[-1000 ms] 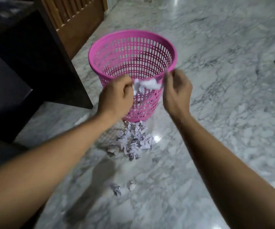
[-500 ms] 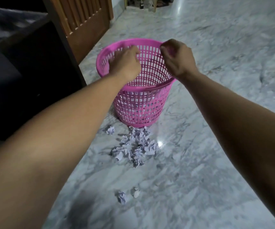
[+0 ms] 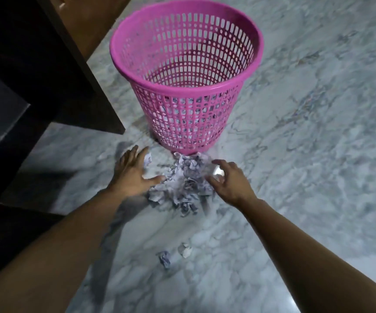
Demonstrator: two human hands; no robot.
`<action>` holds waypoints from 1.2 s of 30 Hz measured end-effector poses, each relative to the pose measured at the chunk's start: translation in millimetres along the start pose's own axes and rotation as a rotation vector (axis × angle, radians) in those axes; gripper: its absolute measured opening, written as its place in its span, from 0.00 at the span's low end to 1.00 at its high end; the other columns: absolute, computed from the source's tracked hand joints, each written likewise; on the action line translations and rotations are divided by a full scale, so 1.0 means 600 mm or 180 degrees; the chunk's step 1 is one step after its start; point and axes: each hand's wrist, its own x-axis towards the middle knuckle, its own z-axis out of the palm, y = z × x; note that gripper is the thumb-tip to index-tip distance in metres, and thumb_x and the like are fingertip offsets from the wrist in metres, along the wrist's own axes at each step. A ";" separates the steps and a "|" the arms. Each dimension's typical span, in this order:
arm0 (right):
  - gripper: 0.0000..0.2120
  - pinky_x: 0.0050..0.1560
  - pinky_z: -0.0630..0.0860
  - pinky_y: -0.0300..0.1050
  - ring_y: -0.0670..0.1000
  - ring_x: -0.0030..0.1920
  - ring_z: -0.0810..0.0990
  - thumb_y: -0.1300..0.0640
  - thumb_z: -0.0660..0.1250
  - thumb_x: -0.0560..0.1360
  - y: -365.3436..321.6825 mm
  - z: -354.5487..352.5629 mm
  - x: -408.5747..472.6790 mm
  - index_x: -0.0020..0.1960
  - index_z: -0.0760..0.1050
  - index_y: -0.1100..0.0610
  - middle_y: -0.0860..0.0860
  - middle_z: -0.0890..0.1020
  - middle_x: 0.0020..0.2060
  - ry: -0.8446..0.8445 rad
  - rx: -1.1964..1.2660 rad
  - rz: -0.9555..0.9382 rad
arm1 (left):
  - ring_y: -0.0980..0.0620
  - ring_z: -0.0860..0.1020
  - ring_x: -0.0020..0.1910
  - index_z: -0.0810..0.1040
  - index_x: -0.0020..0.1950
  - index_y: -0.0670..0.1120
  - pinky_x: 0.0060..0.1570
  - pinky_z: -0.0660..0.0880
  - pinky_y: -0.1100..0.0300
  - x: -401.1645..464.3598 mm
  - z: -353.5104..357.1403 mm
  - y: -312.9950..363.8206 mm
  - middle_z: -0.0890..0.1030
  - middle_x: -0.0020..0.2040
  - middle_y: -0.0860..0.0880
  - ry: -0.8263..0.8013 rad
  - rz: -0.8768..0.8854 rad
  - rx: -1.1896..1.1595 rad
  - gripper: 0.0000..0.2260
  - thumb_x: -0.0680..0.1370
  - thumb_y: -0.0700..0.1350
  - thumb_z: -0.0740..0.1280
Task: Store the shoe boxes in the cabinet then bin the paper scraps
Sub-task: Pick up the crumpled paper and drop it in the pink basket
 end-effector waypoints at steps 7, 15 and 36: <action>0.32 0.62 0.75 0.60 0.61 0.67 0.72 0.30 0.62 0.76 -0.033 0.072 0.083 0.75 0.65 0.45 0.54 0.73 0.68 0.0165 -0.0570 0.0207 | 0.46 0.44 0.83 0.42 0.82 0.59 0.80 0.46 0.43 0.028 0.086 0.057 0.44 0.84 0.46 -0.0210 0.0298 -0.0168 0.57 0.62 0.82 0.62; 0.20 0.44 0.77 0.51 0.59 0.53 0.75 0.37 0.64 0.76 -0.026 0.137 0.043 0.59 0.77 0.50 0.53 0.75 0.53 0.0107 -0.1188 -0.0699 | 0.40 0.74 0.55 0.78 0.61 0.52 0.52 0.69 0.47 -0.038 0.164 0.081 0.77 0.64 0.47 0.1131 0.0905 0.0686 0.13 0.78 0.53 0.63; 0.17 0.31 0.61 0.43 0.46 0.27 0.63 0.57 0.66 0.69 -0.093 -0.086 -0.038 0.28 0.64 0.62 0.47 0.65 0.23 0.0863 0.1738 -0.0284 | 0.46 0.67 0.33 0.67 0.42 0.48 0.30 0.71 0.46 -0.095 -0.040 0.160 0.68 0.41 0.53 0.0626 0.1959 -0.0538 0.04 0.76 0.42 0.56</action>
